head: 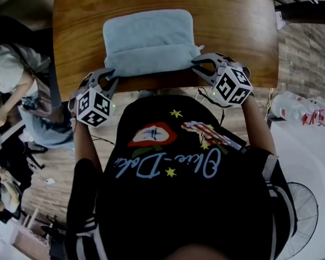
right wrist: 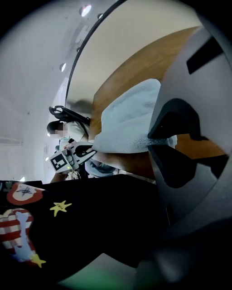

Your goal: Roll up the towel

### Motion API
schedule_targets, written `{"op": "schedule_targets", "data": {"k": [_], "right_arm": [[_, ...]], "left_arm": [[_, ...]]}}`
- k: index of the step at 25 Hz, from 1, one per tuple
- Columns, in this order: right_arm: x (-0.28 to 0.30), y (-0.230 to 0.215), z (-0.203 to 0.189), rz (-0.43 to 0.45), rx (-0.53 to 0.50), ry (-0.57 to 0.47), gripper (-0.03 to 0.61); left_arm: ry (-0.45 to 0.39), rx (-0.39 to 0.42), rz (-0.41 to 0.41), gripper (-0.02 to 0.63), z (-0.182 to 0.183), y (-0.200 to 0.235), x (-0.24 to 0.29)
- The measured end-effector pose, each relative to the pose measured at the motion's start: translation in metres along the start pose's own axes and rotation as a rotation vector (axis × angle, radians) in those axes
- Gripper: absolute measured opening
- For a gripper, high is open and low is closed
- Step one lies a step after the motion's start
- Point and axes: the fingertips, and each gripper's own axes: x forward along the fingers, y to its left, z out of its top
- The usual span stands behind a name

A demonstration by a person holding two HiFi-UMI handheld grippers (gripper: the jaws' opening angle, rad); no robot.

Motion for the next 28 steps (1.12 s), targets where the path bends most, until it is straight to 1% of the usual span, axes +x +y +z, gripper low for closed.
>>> {"op": "schedule_targets", "data": {"k": [3,7,12,16,23,25,28], "right_arm": [[-0.007,-0.006,0.008,0.018,0.052,-0.036,0.04],[-0.014,-0.026,0.015,0.009,0.111,-0.075,0.04],[-0.014,-0.051,0.015,-0.008,0.161,-0.086,0.04],[-0.01,-0.069,0.016,-0.033,0.189,-0.089,0.04],[0.002,-0.104,0.014,-0.09,0.226,-0.081,0.04],[0.007,-0.112,0.012,-0.106,0.231,-0.07,0.04],[0.014,-0.122,0.008,-0.132,0.227,-0.046,0.04]], "left_arm": [[-0.013,-0.036,-0.02,0.074,0.002,0.003,-0.007],[-0.01,-0.037,-0.056,0.075,0.009,0.013,-0.012],[-0.019,-0.071,-0.117,0.075,0.02,0.037,-0.012],[-0.029,-0.104,-0.123,0.075,0.025,0.06,-0.008],[-0.015,-0.085,-0.071,0.075,0.03,0.093,0.005],[-0.013,-0.083,-0.041,0.075,0.03,0.103,0.011],[-0.019,-0.078,0.03,0.08,0.032,0.116,0.018]]}}
